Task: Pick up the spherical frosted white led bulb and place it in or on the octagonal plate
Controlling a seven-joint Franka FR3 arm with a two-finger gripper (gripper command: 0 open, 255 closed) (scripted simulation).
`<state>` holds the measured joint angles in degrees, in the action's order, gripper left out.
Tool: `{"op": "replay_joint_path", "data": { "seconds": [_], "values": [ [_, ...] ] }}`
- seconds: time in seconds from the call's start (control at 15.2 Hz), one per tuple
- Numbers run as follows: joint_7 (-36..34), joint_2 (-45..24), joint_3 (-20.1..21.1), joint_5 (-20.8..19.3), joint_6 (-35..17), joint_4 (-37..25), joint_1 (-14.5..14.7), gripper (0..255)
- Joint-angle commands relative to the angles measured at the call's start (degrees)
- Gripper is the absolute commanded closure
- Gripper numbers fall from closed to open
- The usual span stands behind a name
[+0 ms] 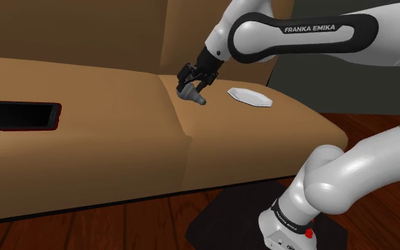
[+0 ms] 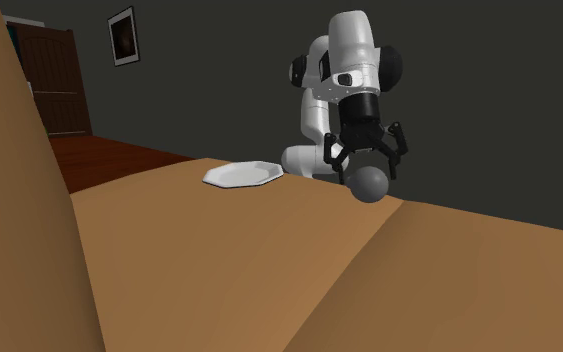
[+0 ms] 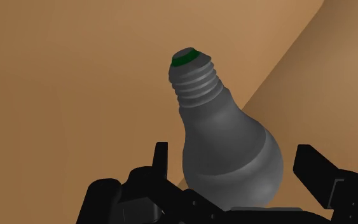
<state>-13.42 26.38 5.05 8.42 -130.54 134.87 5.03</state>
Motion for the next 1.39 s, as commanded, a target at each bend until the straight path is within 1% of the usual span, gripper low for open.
{"op": "replay_joint_path", "data": {
  "seconds": [0.0,0.4,0.46,1.06,1.32],
  "values": [
    [0.0,-0.6,0.1,0.0,-0.7,0.1,0.0,0],
    [0.0,-0.6,0.1,0.0,-0.7,0.1,0.0,0],
    [0.0,-0.6,0.1,0.0,-0.7,0.1,0.0,255],
    [0.0,-0.6,0.1,0.0,-0.7,0.1,0.0,255],
    [-0.3,-0.2,0.0,-0.3,2.4,-2.6,-0.1,255]
  ]
}}
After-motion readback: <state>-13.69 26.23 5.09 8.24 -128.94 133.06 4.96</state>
